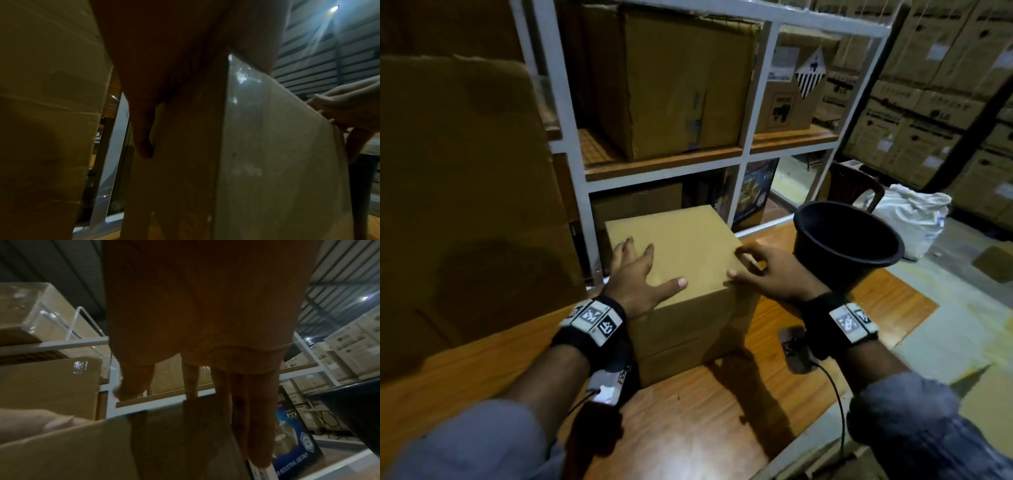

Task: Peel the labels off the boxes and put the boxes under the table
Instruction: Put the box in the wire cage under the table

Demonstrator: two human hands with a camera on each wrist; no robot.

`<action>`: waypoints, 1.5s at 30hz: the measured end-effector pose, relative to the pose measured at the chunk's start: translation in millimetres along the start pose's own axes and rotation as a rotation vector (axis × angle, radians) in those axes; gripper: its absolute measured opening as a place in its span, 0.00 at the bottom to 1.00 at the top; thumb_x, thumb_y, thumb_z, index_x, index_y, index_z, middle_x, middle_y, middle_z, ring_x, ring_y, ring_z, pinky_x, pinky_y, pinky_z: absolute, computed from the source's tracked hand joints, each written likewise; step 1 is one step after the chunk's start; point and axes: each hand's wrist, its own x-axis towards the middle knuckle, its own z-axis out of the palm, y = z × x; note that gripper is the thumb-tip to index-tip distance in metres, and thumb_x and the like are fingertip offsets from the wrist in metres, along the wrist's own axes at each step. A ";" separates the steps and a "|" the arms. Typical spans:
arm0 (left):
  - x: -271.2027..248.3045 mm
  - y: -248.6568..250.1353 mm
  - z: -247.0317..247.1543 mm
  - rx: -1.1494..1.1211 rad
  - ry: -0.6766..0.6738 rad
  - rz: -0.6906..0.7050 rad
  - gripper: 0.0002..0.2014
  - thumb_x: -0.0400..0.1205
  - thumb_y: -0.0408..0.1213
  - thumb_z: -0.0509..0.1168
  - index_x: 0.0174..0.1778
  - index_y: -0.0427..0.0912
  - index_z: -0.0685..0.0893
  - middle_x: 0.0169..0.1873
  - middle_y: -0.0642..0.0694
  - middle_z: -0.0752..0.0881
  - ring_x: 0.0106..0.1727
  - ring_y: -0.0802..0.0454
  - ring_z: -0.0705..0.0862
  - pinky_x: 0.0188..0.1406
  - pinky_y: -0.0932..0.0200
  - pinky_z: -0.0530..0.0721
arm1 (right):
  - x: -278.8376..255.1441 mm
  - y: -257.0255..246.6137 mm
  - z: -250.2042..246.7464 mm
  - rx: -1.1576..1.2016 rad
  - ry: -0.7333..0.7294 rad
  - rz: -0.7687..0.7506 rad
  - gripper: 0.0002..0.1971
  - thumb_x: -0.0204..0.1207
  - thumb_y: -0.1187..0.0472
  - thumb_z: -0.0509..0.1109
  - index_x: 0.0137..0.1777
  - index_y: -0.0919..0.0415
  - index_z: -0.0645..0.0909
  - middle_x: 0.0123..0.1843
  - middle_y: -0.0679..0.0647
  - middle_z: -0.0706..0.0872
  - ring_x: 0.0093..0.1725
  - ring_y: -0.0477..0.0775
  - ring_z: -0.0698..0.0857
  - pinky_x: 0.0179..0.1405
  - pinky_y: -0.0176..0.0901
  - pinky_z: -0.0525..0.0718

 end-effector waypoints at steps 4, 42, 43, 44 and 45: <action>-19.6 -12.3 8.1 -0.289 0.105 -0.156 0.51 0.71 0.76 0.71 0.89 0.67 0.60 0.89 0.46 0.28 0.91 0.33 0.40 0.87 0.34 0.57 | -20.2 0.4 18.3 -0.023 -0.043 -0.053 0.56 0.69 0.32 0.82 0.92 0.43 0.56 0.88 0.51 0.71 0.85 0.55 0.72 0.83 0.52 0.74; -296.4 -196.3 -118.0 -0.421 -0.240 -0.384 0.52 0.80 0.79 0.50 0.87 0.39 0.68 0.82 0.33 0.74 0.73 0.31 0.80 0.70 0.36 0.82 | -192.3 -258.8 133.5 -0.284 -0.101 0.158 0.44 0.75 0.21 0.65 0.90 0.29 0.55 0.90 0.65 0.60 0.88 0.75 0.58 0.86 0.75 0.59; -295.2 -201.1 -113.2 -0.418 -0.233 -0.354 0.49 0.82 0.77 0.50 0.87 0.39 0.69 0.82 0.35 0.74 0.74 0.33 0.80 0.74 0.37 0.79 | -197.1 -251.5 136.5 -0.165 -0.116 0.178 0.44 0.75 0.22 0.65 0.90 0.29 0.56 0.87 0.64 0.66 0.85 0.72 0.66 0.85 0.69 0.67; -294.7 -202.7 -111.2 -0.452 -0.214 -0.307 0.45 0.84 0.74 0.52 0.86 0.41 0.69 0.81 0.38 0.76 0.74 0.36 0.79 0.75 0.38 0.78 | -202.7 -246.5 138.1 -0.062 -0.098 0.181 0.44 0.75 0.23 0.67 0.89 0.29 0.58 0.85 0.62 0.69 0.83 0.71 0.70 0.82 0.65 0.72; -293.6 -201.9 -111.3 -0.521 -0.186 -0.260 0.39 0.86 0.68 0.57 0.87 0.44 0.68 0.80 0.42 0.78 0.72 0.39 0.80 0.72 0.41 0.80 | -208.1 -243.4 138.8 0.002 -0.069 0.177 0.43 0.74 0.24 0.69 0.88 0.28 0.60 0.82 0.61 0.70 0.82 0.70 0.71 0.79 0.63 0.74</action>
